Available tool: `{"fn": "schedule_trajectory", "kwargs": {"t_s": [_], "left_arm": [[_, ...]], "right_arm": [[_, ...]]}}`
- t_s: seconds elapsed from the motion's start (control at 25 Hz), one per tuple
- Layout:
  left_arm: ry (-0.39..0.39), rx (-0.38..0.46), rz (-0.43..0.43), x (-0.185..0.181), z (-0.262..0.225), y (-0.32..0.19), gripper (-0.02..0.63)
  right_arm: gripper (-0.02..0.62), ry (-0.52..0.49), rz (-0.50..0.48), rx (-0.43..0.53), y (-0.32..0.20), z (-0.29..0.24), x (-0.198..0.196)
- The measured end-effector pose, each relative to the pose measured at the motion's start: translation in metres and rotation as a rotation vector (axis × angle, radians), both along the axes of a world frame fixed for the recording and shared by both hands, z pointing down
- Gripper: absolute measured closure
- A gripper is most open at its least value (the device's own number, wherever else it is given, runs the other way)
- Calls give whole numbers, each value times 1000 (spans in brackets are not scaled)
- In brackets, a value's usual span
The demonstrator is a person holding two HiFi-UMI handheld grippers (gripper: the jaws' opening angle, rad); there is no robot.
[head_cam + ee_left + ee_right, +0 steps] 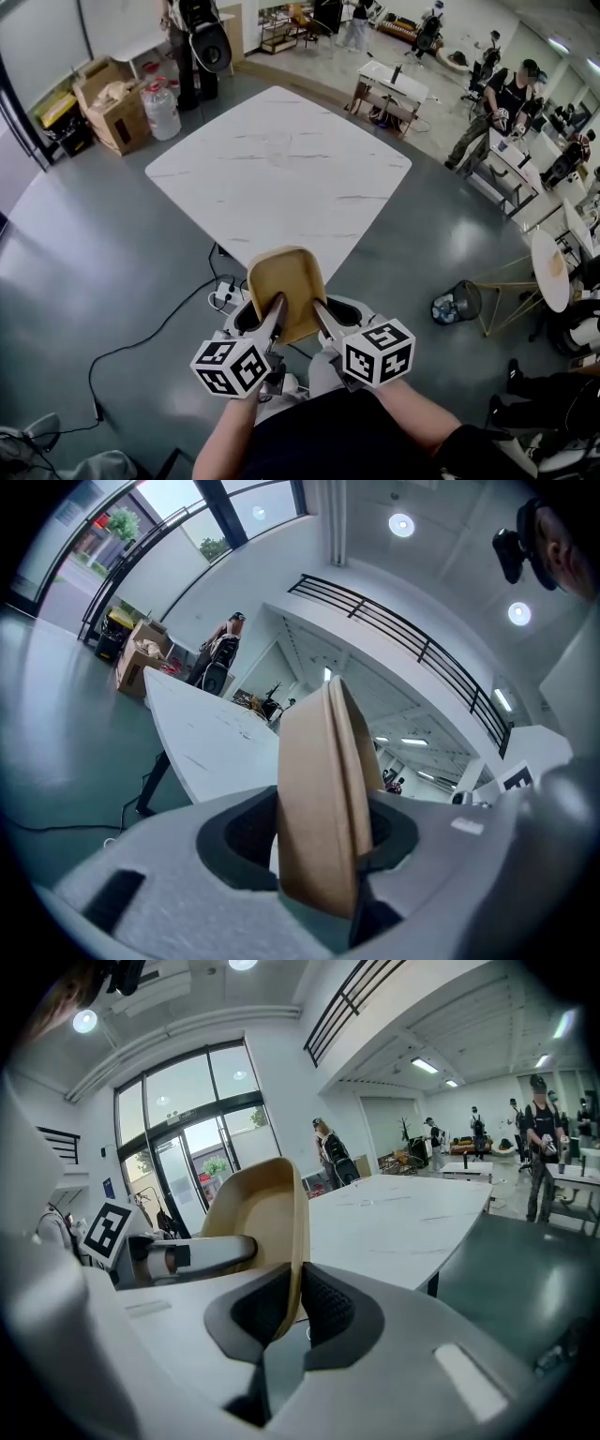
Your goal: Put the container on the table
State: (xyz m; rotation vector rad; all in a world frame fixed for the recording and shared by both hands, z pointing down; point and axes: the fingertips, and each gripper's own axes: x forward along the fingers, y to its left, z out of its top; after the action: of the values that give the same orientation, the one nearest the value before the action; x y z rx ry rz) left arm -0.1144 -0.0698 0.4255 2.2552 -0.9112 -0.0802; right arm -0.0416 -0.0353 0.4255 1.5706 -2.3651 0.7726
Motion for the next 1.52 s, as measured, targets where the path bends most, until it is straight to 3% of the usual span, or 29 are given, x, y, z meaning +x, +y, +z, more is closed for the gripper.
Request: {"fn": "schedule_trajectory", "kwargs": {"t_s": [0.32, 1.08, 1.52], "left_arm": [[68, -5, 5, -5, -1, -18, 443], [8, -5, -33, 16, 3, -87, 442], [-65, -30, -95, 52, 18, -142, 430]], "right_arm": [[565, 33, -5, 14, -17, -4, -7], [566, -10, -54, 2, -89, 4, 16], [566, -36, -118, -41, -150, 18, 55]]}}
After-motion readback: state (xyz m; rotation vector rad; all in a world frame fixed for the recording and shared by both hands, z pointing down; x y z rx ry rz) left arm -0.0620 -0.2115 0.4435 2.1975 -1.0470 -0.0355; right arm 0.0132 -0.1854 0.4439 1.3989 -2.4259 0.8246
